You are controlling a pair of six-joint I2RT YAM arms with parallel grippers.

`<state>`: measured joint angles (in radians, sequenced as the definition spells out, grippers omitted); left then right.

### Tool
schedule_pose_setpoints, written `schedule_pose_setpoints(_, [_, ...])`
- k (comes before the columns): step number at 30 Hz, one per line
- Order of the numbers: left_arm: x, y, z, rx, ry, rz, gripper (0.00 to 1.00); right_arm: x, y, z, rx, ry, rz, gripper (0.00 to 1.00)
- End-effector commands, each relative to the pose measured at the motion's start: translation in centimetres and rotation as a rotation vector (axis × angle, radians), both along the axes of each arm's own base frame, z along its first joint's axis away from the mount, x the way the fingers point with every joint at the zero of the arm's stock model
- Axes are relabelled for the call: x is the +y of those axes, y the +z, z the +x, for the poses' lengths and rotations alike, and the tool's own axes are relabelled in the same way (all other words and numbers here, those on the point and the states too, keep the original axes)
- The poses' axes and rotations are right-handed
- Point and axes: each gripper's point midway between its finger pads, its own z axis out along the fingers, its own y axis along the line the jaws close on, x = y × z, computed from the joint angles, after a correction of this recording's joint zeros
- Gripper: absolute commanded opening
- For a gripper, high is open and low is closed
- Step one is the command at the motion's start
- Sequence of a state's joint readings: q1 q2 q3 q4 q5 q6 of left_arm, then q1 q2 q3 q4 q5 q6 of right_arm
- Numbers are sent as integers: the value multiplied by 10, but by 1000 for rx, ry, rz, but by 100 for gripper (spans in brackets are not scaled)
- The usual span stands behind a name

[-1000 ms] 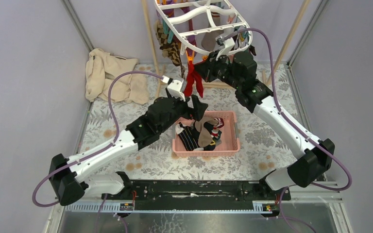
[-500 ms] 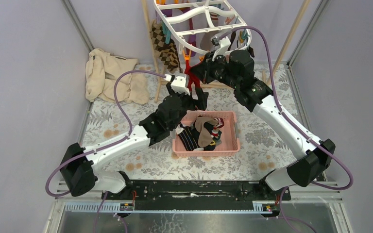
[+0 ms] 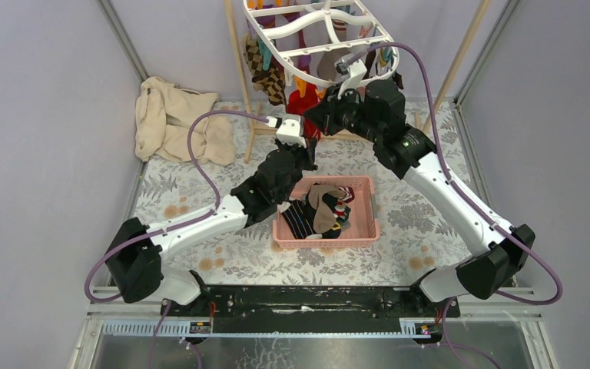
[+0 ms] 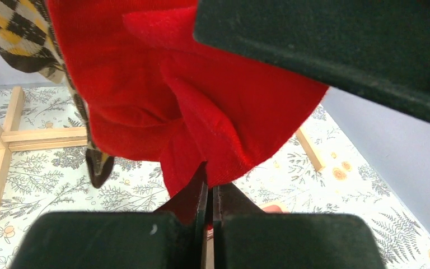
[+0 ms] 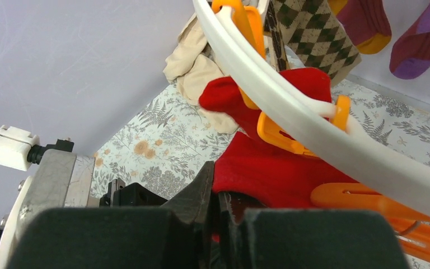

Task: Remove the socks clipped to the hanger
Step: Adjust the hanger on the clothesline.

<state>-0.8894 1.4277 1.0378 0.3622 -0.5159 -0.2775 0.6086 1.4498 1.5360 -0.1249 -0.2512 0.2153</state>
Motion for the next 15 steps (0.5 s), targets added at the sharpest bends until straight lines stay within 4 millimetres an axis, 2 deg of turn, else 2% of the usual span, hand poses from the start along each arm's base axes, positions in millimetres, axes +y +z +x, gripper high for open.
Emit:
schedule_pose_setpoints(1, [10,38,-1,-73,39,-83,0,-4,29,-15,-82,14,32,15])
schedule_pose_setpoints(5, [16,39,0,-69,46,-78,0,-10,21,-15,-75,-7,15,33])
schedule_pose_setpoints(8, [19,38,3,-64,50,-78,0,-19,14,-16,-63,-44,1,54])
schedule_pose_setpoints(11, [21,36,6,-59,47,-76,0,-34,7,-16,-55,-112,-22,65])
schedule_pose_setpoints(15, [23,32,12,-43,48,-73,0,-65,-2,-14,-51,-250,-45,76])
